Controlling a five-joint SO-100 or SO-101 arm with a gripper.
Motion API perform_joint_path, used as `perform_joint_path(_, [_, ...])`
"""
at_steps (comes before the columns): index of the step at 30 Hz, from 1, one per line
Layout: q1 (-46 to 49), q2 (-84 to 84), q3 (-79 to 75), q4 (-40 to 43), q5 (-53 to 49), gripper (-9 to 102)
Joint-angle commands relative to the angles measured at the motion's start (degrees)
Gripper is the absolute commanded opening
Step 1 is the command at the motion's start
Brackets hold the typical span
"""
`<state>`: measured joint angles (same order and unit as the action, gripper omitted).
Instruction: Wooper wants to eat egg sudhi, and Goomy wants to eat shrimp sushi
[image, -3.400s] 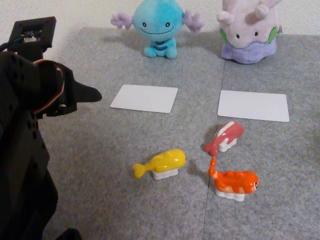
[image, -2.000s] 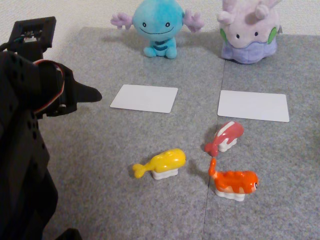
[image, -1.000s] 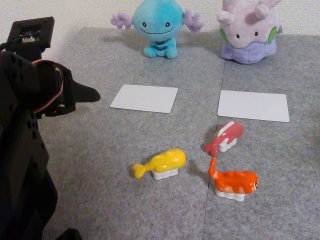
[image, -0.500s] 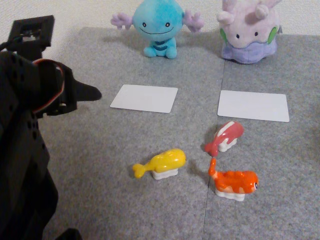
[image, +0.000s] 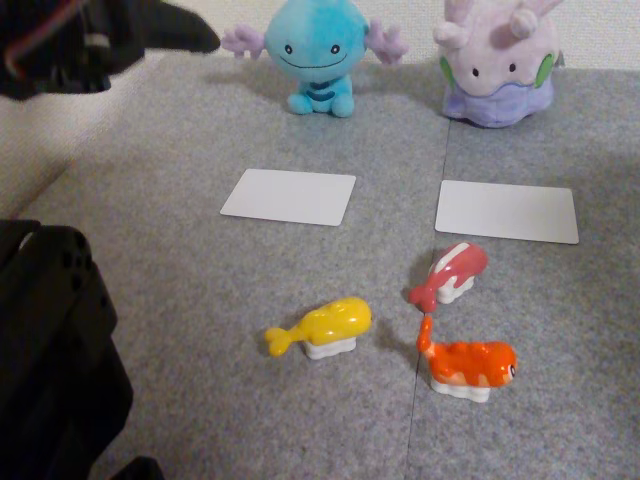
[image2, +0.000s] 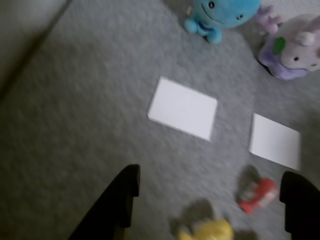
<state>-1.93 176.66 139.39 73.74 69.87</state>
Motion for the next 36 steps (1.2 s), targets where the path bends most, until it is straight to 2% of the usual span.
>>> perform_joint_path(1, [5.8,-6.59,-8.96,3.43,-7.21,33])
perform_joint_path(8, [22.59,-28.74,-20.65,12.74,-17.23,33])
perform_joint_path(13, [32.78,-40.96,-22.32,15.64,-13.01,32])
perform_joint_path(17, [36.56,-47.9,-21.88,13.54,-5.62,33])
perform_joint_path(24, [38.5,-54.49,-21.18,10.9,-2.11,33])
perform_joint_path(36, [37.79,-54.58,-1.23,-11.16,7.65,32])
